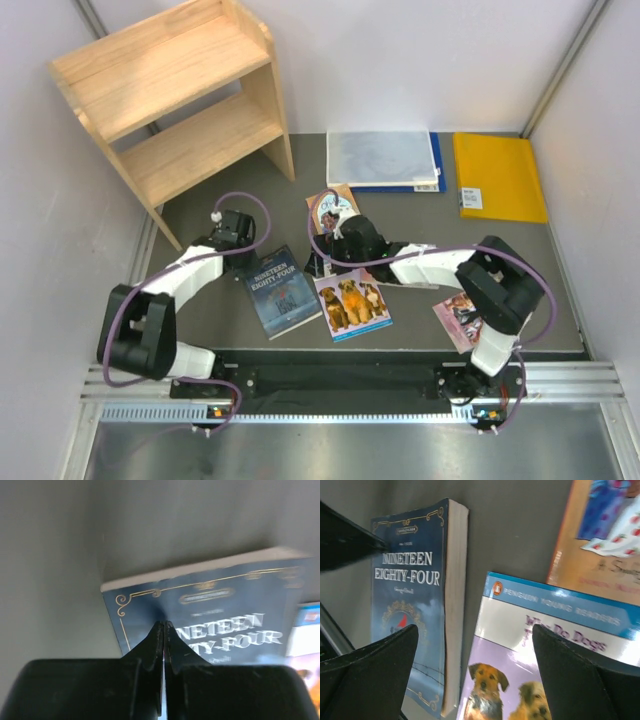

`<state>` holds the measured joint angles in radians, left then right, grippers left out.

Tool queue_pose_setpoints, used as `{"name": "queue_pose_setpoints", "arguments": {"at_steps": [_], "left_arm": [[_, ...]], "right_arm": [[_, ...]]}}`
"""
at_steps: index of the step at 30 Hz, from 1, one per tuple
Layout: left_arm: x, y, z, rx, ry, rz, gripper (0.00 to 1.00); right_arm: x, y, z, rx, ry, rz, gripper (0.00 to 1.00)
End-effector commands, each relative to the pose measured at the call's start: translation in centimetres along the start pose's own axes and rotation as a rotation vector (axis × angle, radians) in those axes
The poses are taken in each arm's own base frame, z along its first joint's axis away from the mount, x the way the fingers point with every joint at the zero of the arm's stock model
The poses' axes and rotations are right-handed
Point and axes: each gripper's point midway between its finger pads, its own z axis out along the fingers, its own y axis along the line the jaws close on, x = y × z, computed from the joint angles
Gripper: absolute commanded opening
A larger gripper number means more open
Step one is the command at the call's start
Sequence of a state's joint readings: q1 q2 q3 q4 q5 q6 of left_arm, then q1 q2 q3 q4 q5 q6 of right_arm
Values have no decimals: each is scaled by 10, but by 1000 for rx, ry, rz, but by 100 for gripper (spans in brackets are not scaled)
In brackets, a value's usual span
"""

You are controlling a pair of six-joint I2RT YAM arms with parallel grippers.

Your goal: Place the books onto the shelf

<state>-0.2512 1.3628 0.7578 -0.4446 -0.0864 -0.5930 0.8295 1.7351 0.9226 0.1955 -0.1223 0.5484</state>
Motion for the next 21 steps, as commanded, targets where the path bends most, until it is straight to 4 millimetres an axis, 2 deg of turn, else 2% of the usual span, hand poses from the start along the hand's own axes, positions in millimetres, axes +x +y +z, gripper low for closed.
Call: {"name": "queue_pose_setpoints", "arguments": {"at_steps": [1, 4, 7, 9, 10, 13, 16, 21], "left_arm": [[35, 8, 22, -35, 152, -16, 0], [41, 10, 30, -42, 179, -7, 0], [43, 12, 33, -52, 183, -4, 0], [44, 14, 35, -61, 188, 2, 0], [45, 14, 35, -61, 189, 3, 0], [48, 16, 38, -68, 197, 6, 0], [48, 16, 39, -66, 203, 8, 0], [52, 16, 42, -66, 214, 13, 0]], "right_arm": [[-15, 49, 14, -160, -7, 10, 93], [-10, 61, 21, -216, 20, 17, 79], [2, 70, 31, -268, 67, 19, 59], [2, 80, 33, -314, 82, 20, 49], [8, 83, 36, -326, 101, 26, 44], [12, 98, 40, -375, 123, 19, 43], [17, 104, 41, -388, 141, 11, 43], [6, 125, 29, -470, 105, -9, 36]]}}
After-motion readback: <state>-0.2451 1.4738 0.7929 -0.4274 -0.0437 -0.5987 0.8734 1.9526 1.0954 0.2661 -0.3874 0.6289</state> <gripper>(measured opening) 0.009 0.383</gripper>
